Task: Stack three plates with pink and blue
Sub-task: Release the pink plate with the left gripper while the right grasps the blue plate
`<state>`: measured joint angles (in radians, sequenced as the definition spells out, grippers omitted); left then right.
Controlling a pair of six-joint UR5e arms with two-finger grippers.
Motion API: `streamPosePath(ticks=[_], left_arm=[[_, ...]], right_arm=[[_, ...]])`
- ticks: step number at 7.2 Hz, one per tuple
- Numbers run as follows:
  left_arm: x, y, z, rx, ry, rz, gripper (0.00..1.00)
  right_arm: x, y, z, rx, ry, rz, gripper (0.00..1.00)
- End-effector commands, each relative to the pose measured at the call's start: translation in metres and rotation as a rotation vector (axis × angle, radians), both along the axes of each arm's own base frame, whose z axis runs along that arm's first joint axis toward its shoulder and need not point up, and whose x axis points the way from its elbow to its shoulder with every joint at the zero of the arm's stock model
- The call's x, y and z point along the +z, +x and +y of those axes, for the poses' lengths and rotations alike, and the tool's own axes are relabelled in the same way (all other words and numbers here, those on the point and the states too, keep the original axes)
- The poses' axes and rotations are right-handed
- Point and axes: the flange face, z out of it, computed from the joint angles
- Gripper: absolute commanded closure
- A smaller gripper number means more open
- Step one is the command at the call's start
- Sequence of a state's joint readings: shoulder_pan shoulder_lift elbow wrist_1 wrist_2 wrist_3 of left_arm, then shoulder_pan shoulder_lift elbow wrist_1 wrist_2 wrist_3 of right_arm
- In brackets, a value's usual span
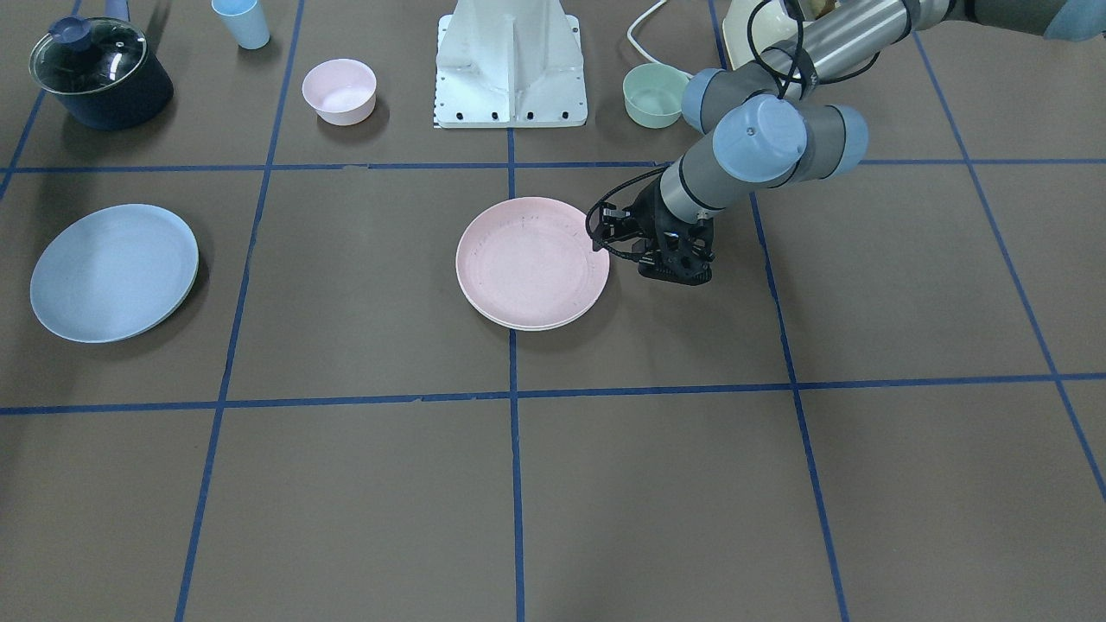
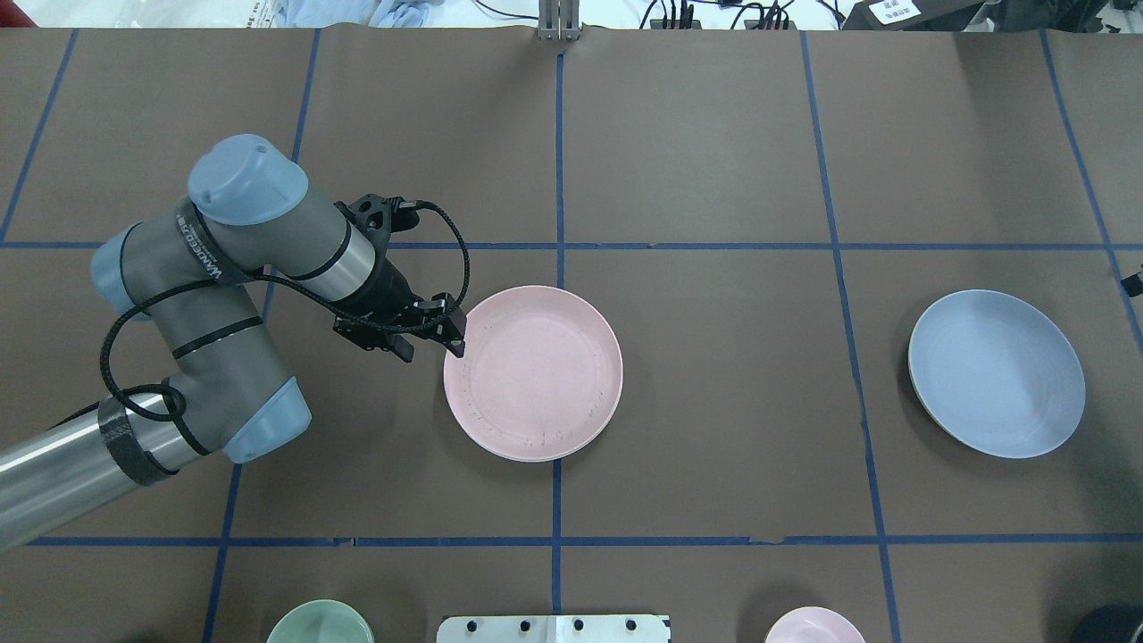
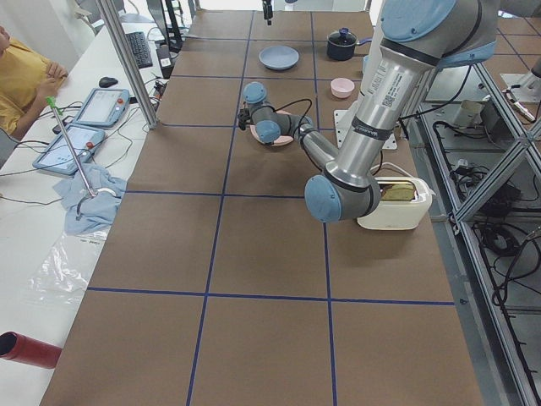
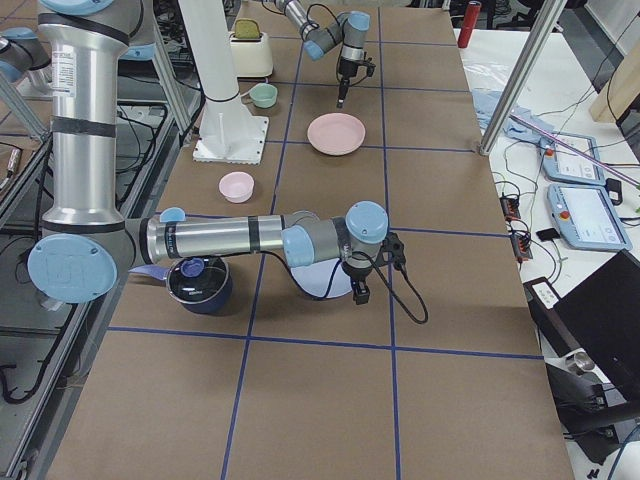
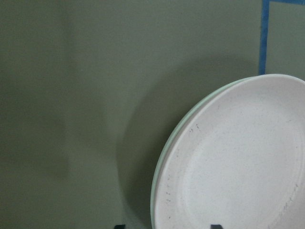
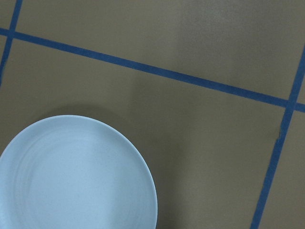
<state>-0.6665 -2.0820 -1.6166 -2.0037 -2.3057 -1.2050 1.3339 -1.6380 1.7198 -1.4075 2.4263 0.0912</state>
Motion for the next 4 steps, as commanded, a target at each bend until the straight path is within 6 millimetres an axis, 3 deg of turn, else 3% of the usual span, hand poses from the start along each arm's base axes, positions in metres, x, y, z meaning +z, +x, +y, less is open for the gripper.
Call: streamPosePath(ticks=[1,2,3,4], left_arm=[[-0.013,-0.036,-0.017,-0.056,0.010,0.029,0.00],[-0.010,-0.065,-0.028,-0.098,0.014,0.033,0.00],[-0.009,-0.080,-0.038,-0.123,0.016,0.032,0.00],[-0.011,-0.082,-0.038,-0.125,0.020,0.035,0.00]], right_arm=[[0.005,-0.039,-0.003,0.046,-0.033,0.013,0.00],[0.007,-0.067,0.004,0.089,-0.061,0.035,0.01],[0.021,-0.081,0.024,0.085,-0.066,0.046,0.02],[0.037,-0.092,0.034,0.066,-0.066,0.042,0.06]])
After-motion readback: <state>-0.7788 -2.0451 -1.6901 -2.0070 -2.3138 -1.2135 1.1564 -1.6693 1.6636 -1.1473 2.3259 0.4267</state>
